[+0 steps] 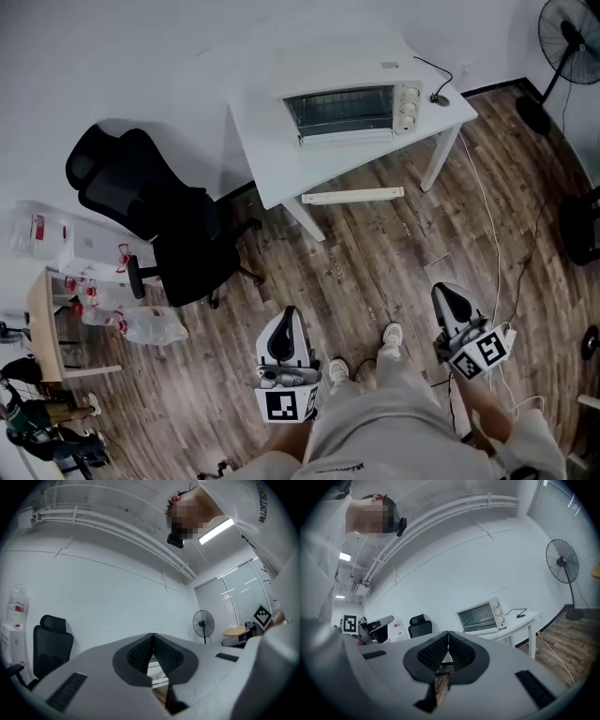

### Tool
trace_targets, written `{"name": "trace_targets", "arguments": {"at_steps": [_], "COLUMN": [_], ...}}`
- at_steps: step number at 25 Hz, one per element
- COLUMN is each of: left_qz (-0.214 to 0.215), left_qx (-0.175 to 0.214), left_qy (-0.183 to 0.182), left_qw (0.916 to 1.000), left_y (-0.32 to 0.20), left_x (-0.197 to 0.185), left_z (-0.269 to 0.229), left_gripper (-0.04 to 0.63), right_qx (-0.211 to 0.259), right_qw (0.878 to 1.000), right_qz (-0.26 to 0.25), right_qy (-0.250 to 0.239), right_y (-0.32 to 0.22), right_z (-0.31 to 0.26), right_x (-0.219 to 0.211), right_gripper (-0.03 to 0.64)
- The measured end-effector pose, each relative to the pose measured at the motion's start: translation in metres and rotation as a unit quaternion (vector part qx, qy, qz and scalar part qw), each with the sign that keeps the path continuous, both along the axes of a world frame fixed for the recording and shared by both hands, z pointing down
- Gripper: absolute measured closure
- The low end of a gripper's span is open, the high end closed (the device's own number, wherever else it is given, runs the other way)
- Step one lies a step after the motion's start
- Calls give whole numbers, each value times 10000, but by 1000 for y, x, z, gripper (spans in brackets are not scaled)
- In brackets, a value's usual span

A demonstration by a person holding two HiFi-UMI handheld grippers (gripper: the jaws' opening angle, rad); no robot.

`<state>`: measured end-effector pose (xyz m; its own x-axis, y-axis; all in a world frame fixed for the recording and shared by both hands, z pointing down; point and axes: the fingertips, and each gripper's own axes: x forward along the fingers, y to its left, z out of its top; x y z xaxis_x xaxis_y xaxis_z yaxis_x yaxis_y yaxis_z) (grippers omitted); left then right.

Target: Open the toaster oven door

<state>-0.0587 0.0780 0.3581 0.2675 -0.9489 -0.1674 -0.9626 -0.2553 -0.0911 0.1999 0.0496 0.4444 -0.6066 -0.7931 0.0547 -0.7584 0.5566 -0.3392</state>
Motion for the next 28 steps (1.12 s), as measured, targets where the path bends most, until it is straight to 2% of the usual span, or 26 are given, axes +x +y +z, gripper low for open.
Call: {"name": "trace_targets", "arguments": {"at_steps": [5,12,17,20,28], "left_qz": [356,926,1018,1118,1368], "left_qx": [216,562,623,529,-112], "left_qy": [152,353,505,562,453], "left_qw": [9990,9935,9916,9907,9895], "left_y": [42,98,125,135,149], "left_x": [-33,-78,-93,-95,-79], "left_z": [-13,-33,-35,-35,-13], "left_gripper": [588,588,588,588,588], "right_qx": [177,335,418,550,620], "right_qw": [9994,9968,9955,9940,9887], "right_qz": [297,730,827,893,1163], "right_qy": [41,51,193,323,718], "right_y": [48,124,157,170,197], "right_z": [-19,-37,-52,-65,-71], "right_x": [-37,-92,-105,-104,-76], "right_gripper": [598,598,598,598,598]}}
